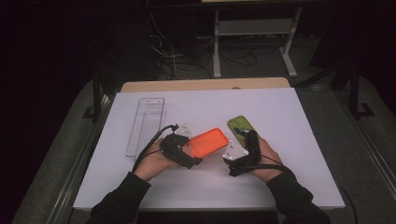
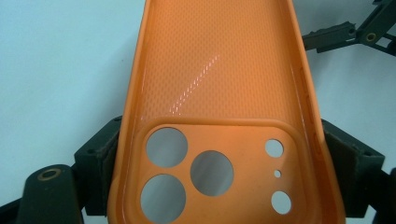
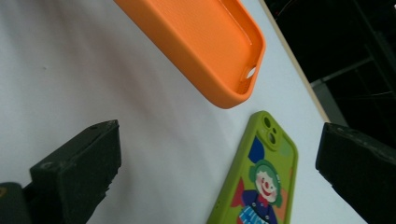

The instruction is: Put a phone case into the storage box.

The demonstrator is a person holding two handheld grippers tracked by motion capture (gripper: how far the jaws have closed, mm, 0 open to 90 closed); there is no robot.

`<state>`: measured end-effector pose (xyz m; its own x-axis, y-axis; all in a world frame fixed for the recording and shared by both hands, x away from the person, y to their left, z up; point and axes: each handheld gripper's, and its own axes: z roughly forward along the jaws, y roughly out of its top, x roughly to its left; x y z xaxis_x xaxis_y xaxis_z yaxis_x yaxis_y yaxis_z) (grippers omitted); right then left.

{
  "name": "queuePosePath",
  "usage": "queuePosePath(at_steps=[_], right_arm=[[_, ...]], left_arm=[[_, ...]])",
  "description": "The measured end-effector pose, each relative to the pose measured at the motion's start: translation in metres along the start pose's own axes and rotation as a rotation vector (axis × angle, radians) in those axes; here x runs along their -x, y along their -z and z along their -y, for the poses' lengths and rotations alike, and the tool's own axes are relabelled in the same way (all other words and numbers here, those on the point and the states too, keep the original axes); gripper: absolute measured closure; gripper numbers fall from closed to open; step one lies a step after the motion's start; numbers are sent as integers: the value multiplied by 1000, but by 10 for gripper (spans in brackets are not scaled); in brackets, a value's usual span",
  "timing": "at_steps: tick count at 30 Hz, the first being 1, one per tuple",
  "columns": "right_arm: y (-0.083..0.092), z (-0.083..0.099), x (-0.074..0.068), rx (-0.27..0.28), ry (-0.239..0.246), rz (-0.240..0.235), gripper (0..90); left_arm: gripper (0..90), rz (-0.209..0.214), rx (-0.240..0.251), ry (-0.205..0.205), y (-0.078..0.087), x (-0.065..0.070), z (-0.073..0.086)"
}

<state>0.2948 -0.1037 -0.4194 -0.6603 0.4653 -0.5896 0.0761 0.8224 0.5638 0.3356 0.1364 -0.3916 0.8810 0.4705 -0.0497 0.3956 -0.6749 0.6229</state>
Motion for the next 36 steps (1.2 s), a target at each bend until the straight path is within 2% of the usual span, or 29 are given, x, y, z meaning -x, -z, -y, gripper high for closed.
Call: queuePosePath(at_steps=[2,4,7,8,9,10,12,14,16,18,19,21,23,24,25,28,29,31,33,36], right_arm=[[0,0,-1,5,18,9,0],[0,0,-2,2,18,20,0],[-1,0,-4,0,49,37,0],[-1,0,-5,1,60,44,0],[-1,0,-7,10,78,68,0],[-1,0,-8,16,93,80,0],[0,-1,-9,17,110,90,0],[-1,-2,-10,17,168,106,0],[-1,-2,-12,19,178,111,0],[-1,-2,-13,14,228,122,0],[-1,-2,-16,20,225,135,0],[-1,-2,-17,19,252,147,0],[-1,-3,-18,17,306,165,0],[-1,-3,-19,17,314,174,0],[-1,-3,-20,15,348,192,0],[-1,-3,-21,15,372,208,0],[-2,-2,-22,20,408,223,0],[-2,-3,-24,28,440,239,0],[0,-4,-26,28,425,242,0],[1,-5,-28,31,430,250,0]], left_arm=[[158,0,-1,-15,0,-1,0],[158,0,-1,-13,0,-1,0],[158,0,-3,-11,0,-1,0],[158,2,-2,-8,0,-1,0],[158,0,18,17,-1,1,0],[158,1,22,25,-2,1,0],[158,0,24,24,-2,2,0],[157,0,23,20,-2,1,0],[158,1,20,23,-2,2,0],[158,4,19,36,-2,3,0],[158,4,20,40,-2,3,0],[158,3,16,34,-2,3,0],[158,3,-9,4,-1,1,0],[158,3,-8,5,-1,1,0],[158,3,-8,7,-1,1,0],[158,3,-10,4,-1,1,0],[158,4,-9,5,-1,1,0],[158,4,-10,6,-1,1,0],[158,4,-10,7,-1,1,0],[158,5,-9,1,-1,1,0]])
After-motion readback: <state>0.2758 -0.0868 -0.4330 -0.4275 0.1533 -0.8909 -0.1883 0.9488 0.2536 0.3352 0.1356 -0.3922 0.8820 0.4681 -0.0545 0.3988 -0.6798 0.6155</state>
